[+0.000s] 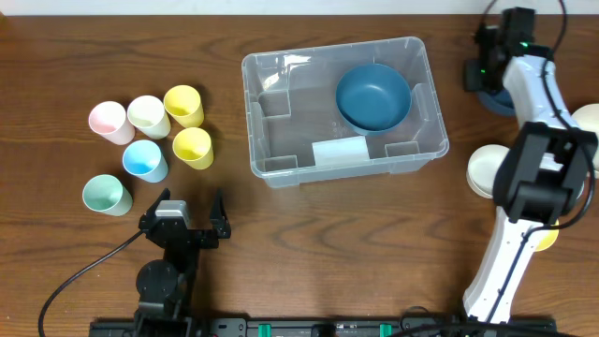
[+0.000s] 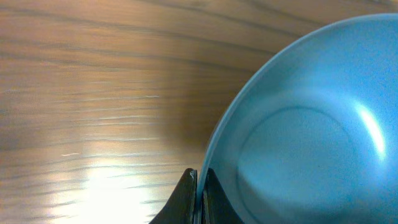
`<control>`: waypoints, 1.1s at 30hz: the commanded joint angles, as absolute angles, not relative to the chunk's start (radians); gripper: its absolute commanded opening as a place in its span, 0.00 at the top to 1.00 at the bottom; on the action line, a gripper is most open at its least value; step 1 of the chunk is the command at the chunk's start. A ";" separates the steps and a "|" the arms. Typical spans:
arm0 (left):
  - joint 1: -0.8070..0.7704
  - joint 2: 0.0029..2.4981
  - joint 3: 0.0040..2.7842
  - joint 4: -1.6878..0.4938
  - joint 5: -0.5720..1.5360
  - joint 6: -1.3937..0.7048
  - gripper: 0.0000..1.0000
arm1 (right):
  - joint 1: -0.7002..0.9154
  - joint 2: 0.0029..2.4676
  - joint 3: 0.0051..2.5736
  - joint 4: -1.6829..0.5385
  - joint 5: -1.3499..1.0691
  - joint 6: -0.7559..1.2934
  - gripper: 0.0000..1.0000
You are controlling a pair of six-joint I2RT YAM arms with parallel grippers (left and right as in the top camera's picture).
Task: Pack container
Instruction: 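Carry the second teal bowl over the container and stack it inside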
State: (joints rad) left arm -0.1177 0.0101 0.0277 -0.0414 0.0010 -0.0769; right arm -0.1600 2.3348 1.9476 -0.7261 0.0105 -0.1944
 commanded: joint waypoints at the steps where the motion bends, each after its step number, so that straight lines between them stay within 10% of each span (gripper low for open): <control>1: -0.112 0.004 0.004 -0.074 -0.007 -0.064 0.02 | -0.104 2.349 2.056 -0.773 -0.003 -0.179 0.99; 14: -0.112 0.004 0.004 -0.074 -0.007 -0.064 0.02 | -0.025 2.293 2.594 -1.184 -0.045 -0.142 0.99; 33: -0.112 0.004 0.004 -0.074 -0.007 -0.064 0.02 | 0.409 2.224 2.595 -1.512 -0.155 -0.123 0.99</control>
